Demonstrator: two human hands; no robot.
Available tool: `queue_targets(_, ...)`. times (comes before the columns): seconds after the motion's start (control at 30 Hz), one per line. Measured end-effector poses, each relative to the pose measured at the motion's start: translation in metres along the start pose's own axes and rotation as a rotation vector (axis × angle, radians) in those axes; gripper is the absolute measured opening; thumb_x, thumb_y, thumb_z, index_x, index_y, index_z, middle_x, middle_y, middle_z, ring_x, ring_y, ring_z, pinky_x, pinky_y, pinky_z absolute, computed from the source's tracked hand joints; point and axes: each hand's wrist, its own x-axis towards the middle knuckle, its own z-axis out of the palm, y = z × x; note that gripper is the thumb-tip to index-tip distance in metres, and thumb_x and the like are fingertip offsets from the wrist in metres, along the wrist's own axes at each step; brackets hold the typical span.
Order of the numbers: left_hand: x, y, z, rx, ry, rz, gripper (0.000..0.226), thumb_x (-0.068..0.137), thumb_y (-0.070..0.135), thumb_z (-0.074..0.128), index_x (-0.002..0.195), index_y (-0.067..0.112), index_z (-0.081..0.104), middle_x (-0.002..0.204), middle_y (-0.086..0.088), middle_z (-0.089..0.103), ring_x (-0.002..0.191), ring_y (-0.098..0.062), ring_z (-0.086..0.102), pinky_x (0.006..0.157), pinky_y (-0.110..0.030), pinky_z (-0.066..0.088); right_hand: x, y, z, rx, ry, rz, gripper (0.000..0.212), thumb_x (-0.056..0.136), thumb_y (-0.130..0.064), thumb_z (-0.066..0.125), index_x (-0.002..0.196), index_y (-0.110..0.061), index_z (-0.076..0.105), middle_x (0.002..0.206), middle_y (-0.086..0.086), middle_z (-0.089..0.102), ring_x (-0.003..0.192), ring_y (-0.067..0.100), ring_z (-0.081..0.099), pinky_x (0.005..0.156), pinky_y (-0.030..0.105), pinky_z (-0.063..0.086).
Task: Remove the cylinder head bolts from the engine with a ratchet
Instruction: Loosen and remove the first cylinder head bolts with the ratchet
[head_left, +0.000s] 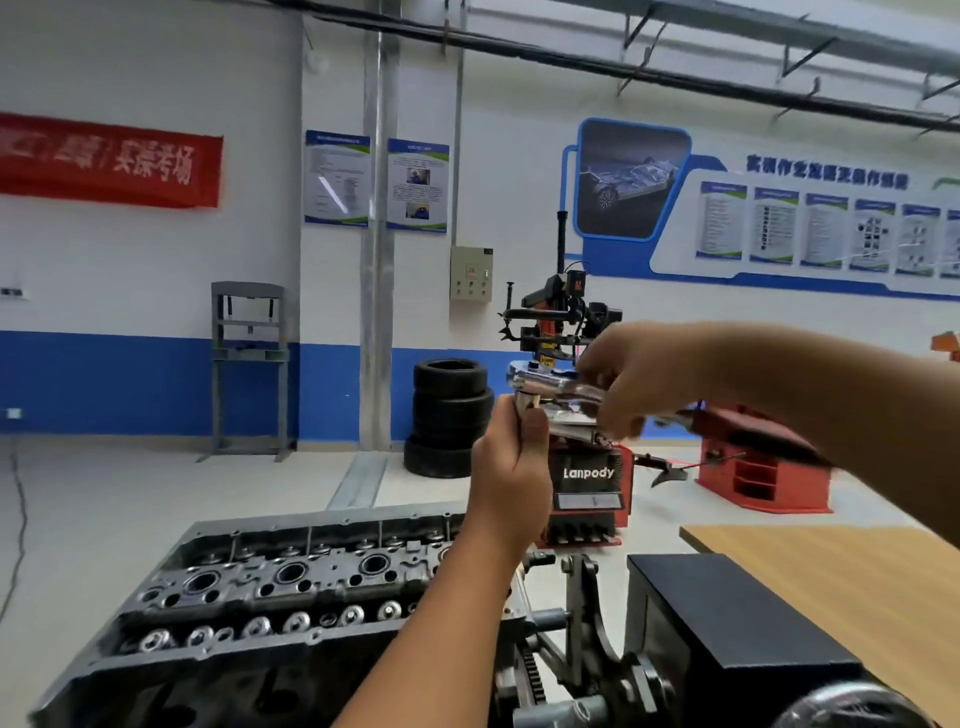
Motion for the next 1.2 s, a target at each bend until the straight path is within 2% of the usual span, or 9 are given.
queue_targets(0.17,-0.004,-0.003,0.005,0.081,0.107,0.013,0.051,0.093,0.068,0.038,0.091,0.019,0.053,0.063,0.010,0.049,0.056,-0.011,0.042,0.056,-0.038,0.037,-0.001,-0.015,0.032,-0.471,0.320,-0.065,0.011,0.088,-0.022,0.060,0.090,-0.012,0.062,0.087,0.007,0.063,0.073,0.020,0.057,0.058,0.033,0.048)
queue_targets(0.27,-0.003,-0.007,0.007,0.191,0.135,0.028,0.029,0.099,0.049,0.040,0.084,0.026,0.049,0.065,0.013,0.054,0.055,-0.007,0.045,0.052,-0.028,0.036,-0.013,-0.020,0.027,-0.250,0.268,-0.060,0.013,0.085,-0.020,0.065,0.080,-0.009,0.058,0.073,0.007,0.064,0.057,0.018,0.061,0.046,0.026,0.042)
queue_targets(0.4,-0.002,-0.008,0.006,0.140,0.120,-0.027,0.018,0.095,0.020,0.050,0.082,0.031,0.052,0.069,0.009,0.059,0.065,-0.013,0.054,0.064,-0.042,0.048,-0.024,-0.024,0.011,0.458,-0.220,0.011,0.015,0.075,-0.011,0.082,0.082,-0.007,0.069,0.072,0.015,0.073,0.052,0.026,0.067,0.049,0.032,0.056)
queue_targets(0.53,-0.010,-0.005,0.001,0.102,0.041,-0.029,0.035,0.100,0.057,0.043,0.091,0.026,0.055,0.073,0.000,0.058,0.065,-0.012,0.052,0.067,-0.050,0.052,-0.011,-0.007,0.002,0.037,0.054,0.014,0.010,0.084,-0.005,0.075,0.088,-0.014,0.076,0.076,0.002,0.075,0.064,0.016,0.070,0.056,0.024,0.049)
queue_targets(0.67,-0.016,-0.007,0.006,0.184,0.178,0.065,0.032,0.104,0.046,0.044,0.091,0.020,0.055,0.074,-0.007,0.063,0.065,-0.023,0.061,0.064,-0.055,0.055,-0.010,-0.017,0.025,-0.305,0.273,-0.052,0.009,0.088,-0.011,0.059,0.092,-0.007,0.066,0.085,0.007,0.061,0.070,0.019,0.050,0.054,0.028,0.040)
queue_targets(0.9,-0.014,-0.010,0.005,0.176,0.152,0.056,0.014,0.098,0.024,0.046,0.090,0.019,0.056,0.074,0.002,0.062,0.066,-0.016,0.059,0.065,-0.046,0.055,-0.029,-0.022,0.014,0.191,-0.017,-0.058,0.017,0.069,-0.018,0.079,0.069,-0.008,0.065,0.056,0.004,0.067,0.050,0.021,0.068,0.044,0.023,0.050)
queue_targets(1.07,-0.017,-0.010,0.000,0.114,0.046,-0.009,0.043,0.099,0.062,0.040,0.088,0.022,0.055,0.072,0.007,0.059,0.065,-0.012,0.052,0.064,-0.043,0.050,-0.015,0.007,0.023,-0.388,0.434,0.007,0.020,0.090,-0.007,0.059,0.099,-0.021,0.070,0.090,0.001,0.065,0.086,0.026,0.060,0.069,0.032,0.041)
queue_targets(1.13,-0.013,-0.014,0.002,0.110,0.074,-0.062,0.034,0.101,0.056,0.043,0.087,0.028,0.056,0.075,0.004,0.062,0.071,-0.021,0.059,0.070,-0.051,0.056,-0.018,0.009,0.045,-0.232,0.718,-0.159,0.013,0.089,-0.019,0.058,0.091,-0.021,0.070,0.083,-0.001,0.065,0.077,0.021,0.058,0.064,0.033,0.042)
queue_targets(1.2,-0.010,-0.013,0.007,0.139,0.108,-0.094,0.024,0.100,0.047,0.042,0.088,0.032,0.057,0.077,-0.002,0.065,0.076,-0.030,0.064,0.075,-0.060,0.057,-0.019,-0.005,0.067,0.229,0.683,-0.244,0.032,0.091,-0.044,0.057,0.071,-0.020,0.067,0.061,-0.007,0.063,0.057,0.008,0.057,0.054,0.029,0.045)
